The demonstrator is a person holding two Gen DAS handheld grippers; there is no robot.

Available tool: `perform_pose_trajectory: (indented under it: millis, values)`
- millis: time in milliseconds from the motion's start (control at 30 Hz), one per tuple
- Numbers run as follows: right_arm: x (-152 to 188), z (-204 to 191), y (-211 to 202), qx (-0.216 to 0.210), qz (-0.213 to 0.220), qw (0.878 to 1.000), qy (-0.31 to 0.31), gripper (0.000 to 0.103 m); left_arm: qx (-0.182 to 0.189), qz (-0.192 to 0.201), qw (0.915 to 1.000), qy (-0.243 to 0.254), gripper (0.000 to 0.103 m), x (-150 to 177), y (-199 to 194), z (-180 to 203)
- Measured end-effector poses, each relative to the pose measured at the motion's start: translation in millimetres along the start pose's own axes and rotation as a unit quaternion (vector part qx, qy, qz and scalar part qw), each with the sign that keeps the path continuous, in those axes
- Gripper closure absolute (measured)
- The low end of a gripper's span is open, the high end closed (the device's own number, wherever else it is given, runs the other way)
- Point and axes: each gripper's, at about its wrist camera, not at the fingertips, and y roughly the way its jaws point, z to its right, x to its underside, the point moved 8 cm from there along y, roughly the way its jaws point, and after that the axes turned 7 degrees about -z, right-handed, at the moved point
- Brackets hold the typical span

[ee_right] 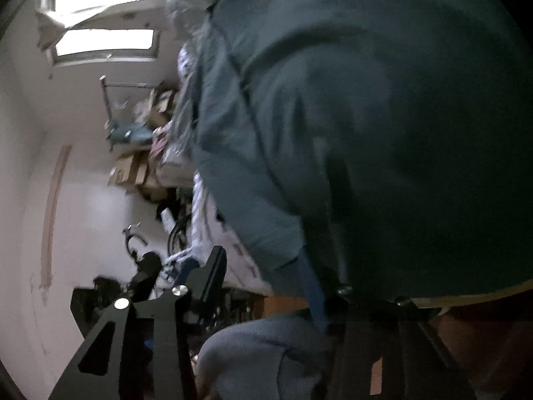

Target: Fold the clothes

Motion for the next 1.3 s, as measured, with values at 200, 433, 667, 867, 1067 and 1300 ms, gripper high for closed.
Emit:
perform_pose_trajectory:
  millis: [200,433,667,867,1067,1300]
  values:
    - [-6.0,2.9,16.5,0.011,0.018,1.000,0.014,0.062,0.021,0.002,0.9997,-0.008,0.041,-2.2,0.0,-1.1]
    - [-3.0,9.2,22.0,0.073,0.019,0.997,0.023,0.083,0.021,0.001,0.9997,-0.013,0.040,-2.2,2.1,-2.0]
    - [11.3,17.3,20.0,0.010,0.020,0.994,0.110,0.066,0.017,-0.007,0.9998,-0.007,0.040,0.7,8.1,2.7]
    - [5.9,22.0,28.0,0.001,0.046,0.991,0.128,0.056,0.007,-0.008,0.9999,-0.005,0.040,2.1,9.7,2.2]
    - [-2.0,21.6,41.5,0.002,0.054,0.988,0.148,0.055,-0.006,-0.013,0.9999,-0.003,0.040,3.5,13.1,1.1]
    - [-5.3,10.4,24.0,0.042,0.055,0.995,0.073,0.100,-0.004,-0.010,0.9999,-0.009,0.040,3.0,11.5,-0.5]
